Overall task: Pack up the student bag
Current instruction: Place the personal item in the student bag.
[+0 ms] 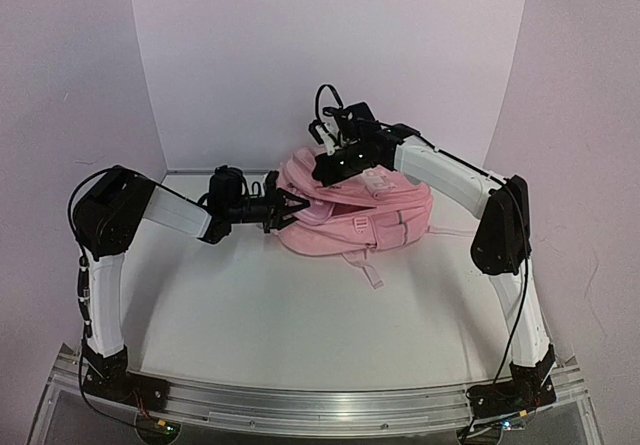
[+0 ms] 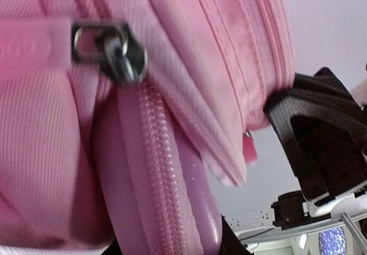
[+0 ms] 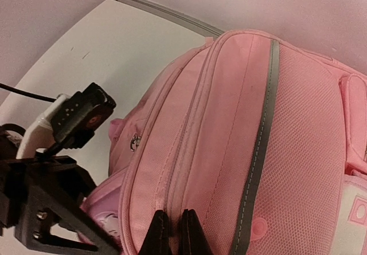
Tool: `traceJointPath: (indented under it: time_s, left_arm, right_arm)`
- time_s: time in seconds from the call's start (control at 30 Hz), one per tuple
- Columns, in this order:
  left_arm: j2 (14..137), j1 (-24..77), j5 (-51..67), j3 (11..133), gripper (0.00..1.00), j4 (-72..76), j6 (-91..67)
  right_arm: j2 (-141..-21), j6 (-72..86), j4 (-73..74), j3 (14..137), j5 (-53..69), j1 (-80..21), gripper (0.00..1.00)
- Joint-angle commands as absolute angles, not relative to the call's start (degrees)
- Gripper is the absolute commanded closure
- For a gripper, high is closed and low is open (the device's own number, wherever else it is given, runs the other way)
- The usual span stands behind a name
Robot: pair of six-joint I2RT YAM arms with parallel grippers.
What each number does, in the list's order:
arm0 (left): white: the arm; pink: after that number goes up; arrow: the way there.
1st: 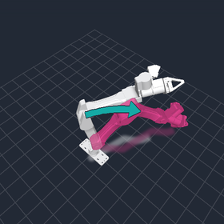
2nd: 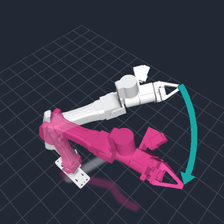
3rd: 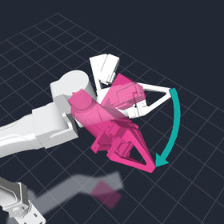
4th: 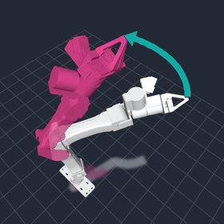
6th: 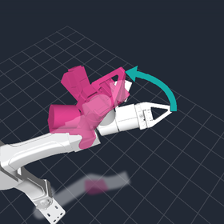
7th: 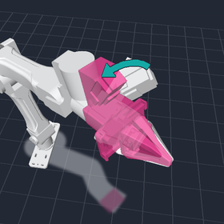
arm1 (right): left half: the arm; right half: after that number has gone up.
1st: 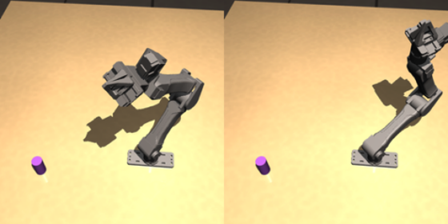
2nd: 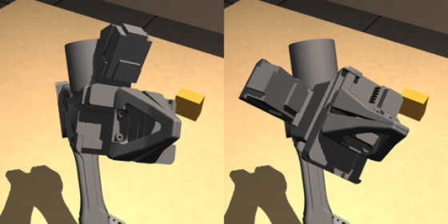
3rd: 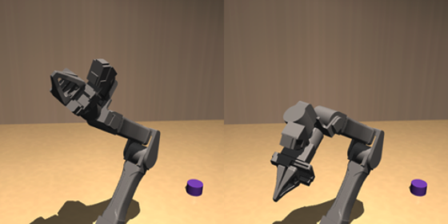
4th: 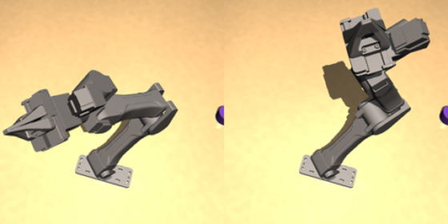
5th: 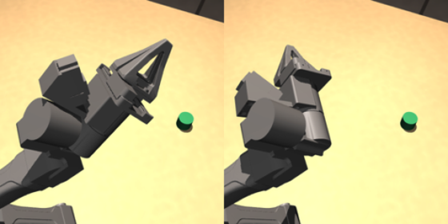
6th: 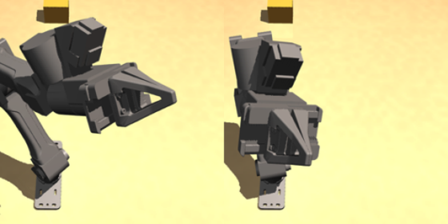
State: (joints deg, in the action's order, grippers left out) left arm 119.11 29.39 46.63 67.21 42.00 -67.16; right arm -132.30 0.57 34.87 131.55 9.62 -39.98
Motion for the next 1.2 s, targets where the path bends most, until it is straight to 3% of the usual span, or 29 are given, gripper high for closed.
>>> traceJointPath:
  time_s: [0.0, 0.33, 0.73, 0.9, 1.17]
  left_arm:
    - [121.3, 31.1, 32.8, 73.4, 0.99, 43.8, -62.0]
    - [126.5, 35.1, 23.9, 80.3, 0.74, 39.1, -56.7]
    - [111.2, 36.4, 19.9, 73.9, 0.17, 13.2, -46.4]
    - [110.2, 36.4, 21.8, 74.0, 0.19, 7.3, -44.4]
    - [114.6, 36.4, 25.3, 76.3, 0.57, 10.2, -43.7]
  right_arm:
    - [-129.8, 6.4, 29.6, 138.0, 16.5, -42.8, 1.0]
    - [-130.8, 9.6, 29.0, 139.3, 18.4, -43.3, 1.0]
    - [-129.6, 8.9, 29.2, 136.4, 18.4, -41.0, 1.0]
    - [-129.2, 8.6, 29.1, 135.0, 19.3, -40.9, 1.0]
    - [-128.9, 9.3, 29.0, 134.6, 20.2, -40.9, 1.0]
